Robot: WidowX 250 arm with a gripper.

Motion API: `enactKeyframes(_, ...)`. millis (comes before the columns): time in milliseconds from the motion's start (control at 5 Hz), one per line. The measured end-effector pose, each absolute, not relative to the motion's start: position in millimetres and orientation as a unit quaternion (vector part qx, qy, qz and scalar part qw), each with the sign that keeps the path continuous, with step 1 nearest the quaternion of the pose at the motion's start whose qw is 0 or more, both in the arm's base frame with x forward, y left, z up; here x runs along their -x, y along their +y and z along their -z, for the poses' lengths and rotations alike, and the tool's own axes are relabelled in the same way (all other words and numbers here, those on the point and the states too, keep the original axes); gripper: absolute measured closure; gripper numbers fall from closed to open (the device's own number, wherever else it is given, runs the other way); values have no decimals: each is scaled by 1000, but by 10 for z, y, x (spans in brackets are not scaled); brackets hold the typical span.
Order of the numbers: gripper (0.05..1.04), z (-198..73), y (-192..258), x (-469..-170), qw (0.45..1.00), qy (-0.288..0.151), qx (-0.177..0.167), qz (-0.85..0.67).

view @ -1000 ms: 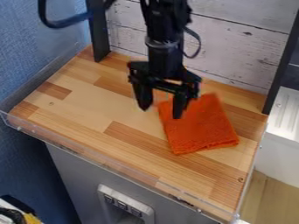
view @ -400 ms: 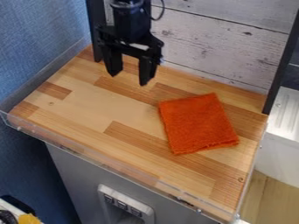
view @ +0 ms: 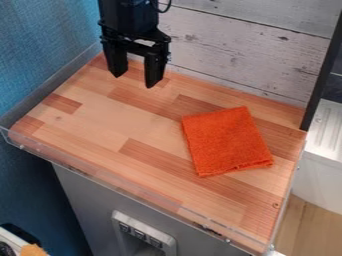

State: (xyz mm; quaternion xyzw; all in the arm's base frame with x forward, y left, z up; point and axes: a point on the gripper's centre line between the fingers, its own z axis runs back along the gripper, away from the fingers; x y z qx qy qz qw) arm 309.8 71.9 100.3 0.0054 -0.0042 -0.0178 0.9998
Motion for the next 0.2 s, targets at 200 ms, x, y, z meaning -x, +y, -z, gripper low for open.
enactKeyframes(200, 84, -957, 783, -3119, 1000, 2, -2, 18)
